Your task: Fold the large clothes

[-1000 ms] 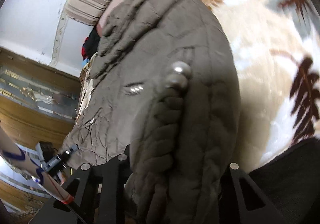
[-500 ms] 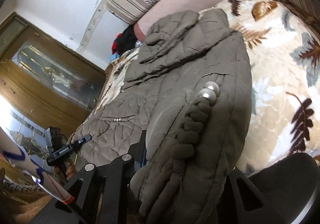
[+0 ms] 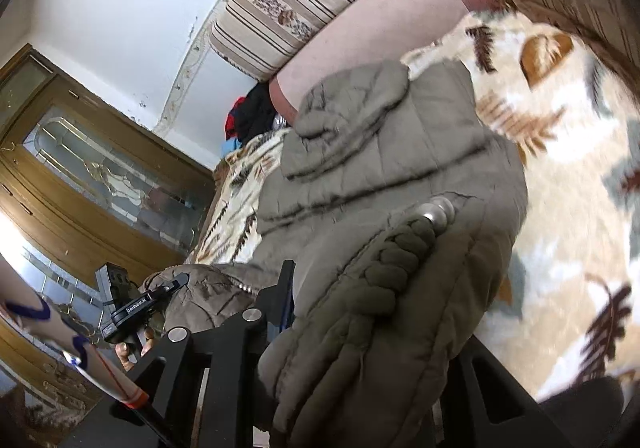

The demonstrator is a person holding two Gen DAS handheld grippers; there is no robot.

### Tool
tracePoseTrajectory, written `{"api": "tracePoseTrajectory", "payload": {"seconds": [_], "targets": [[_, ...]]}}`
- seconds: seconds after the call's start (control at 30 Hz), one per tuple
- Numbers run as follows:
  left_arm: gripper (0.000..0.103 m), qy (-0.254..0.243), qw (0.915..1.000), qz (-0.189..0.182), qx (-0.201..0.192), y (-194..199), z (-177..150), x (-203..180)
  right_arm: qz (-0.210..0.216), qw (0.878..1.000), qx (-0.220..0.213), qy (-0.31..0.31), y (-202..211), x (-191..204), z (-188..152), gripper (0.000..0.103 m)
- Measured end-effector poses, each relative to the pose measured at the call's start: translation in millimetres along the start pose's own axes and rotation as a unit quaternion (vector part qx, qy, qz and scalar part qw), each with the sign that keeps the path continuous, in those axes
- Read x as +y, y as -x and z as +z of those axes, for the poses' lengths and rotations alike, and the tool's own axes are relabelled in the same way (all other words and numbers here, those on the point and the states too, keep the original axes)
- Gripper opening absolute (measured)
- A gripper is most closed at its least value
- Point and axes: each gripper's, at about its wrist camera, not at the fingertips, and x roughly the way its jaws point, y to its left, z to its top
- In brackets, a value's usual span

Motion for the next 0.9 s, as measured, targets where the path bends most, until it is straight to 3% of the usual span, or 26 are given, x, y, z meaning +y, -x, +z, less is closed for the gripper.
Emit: {"api": "tracePoseTrajectory", "payload": {"seconds": [0.43,0.9], "targets": [[0.017,0.061,0.9974,0.039,0.008,-41.2,75.2,13.5,-0.02,0.998,-0.021,-0.047,-35.0,1.7,88.7,0.028],[0.018,0.137,0.9851,0.078,0.069,-140.8,147.8,51.8,-0.07,0.99,0.002,-0.125,-123.1,-41.9,171.2,0.03]]}}
